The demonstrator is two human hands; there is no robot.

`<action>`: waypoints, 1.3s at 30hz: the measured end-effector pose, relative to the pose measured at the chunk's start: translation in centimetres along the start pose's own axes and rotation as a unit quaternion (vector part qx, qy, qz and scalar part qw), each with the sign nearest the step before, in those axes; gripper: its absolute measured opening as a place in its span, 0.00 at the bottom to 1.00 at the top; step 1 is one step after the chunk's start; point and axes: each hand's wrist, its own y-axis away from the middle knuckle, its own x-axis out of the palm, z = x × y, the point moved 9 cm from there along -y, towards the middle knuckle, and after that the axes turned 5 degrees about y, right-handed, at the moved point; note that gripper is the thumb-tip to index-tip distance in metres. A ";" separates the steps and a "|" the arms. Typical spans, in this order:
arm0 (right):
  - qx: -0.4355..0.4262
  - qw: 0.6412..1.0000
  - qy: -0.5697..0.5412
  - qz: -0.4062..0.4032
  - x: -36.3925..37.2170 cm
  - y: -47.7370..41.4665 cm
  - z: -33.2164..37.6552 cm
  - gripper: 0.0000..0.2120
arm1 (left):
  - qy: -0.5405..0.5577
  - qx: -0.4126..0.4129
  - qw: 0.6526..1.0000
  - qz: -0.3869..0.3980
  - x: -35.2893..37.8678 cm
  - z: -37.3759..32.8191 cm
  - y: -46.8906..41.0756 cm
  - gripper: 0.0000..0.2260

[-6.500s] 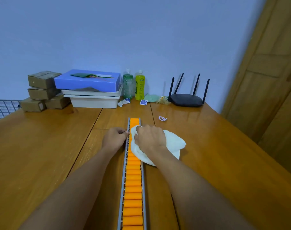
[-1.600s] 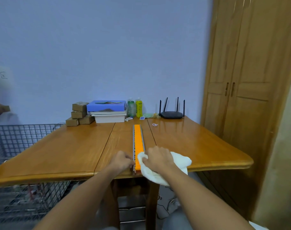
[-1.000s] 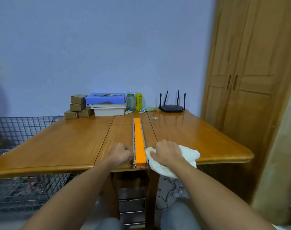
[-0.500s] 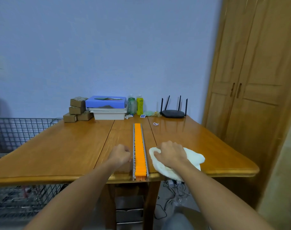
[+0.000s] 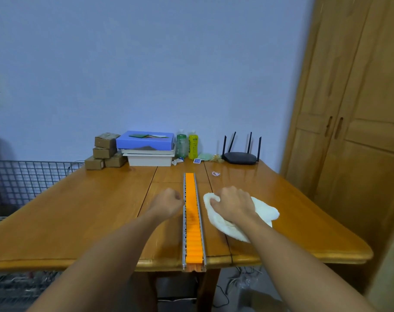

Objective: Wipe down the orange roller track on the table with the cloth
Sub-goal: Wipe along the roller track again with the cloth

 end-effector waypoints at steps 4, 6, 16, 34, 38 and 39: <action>0.001 1.000 0.002 -0.003 -0.2 -2.5 0.2 0.16 | -0.007 0.010 1.000 -0.010 -0.9 -0.9 -2.5 0.09; 0.000 1.000 0.002 -0.003 -0.2 -3.7 0.1 0.15 | -0.012 0.009 1.000 -0.008 -1.2 -0.9 -3.7 0.10; 0.012 1.000 -0.001 0.012 2.0 -9.7 -1.3 0.15 | -0.010 -0.008 1.000 -0.003 -0.7 0.8 -10.4 0.10; 0.025 0.999 -0.006 0.034 11.8 -20.9 -2.9 0.18 | -0.038 -0.052 0.998 0.010 4.5 4.0 -21.2 0.08; 0.033 0.999 -0.016 0.038 13.7 -23.2 -3.1 0.17 | -0.048 -0.063 0.997 0.013 5.7 5.0 -23.3 0.07; 0.034 0.998 -0.018 0.040 14.2 -23.8 -3.1 0.16 | -0.051 -0.063 0.997 0.013 6.0 5.2 -23.8 0.07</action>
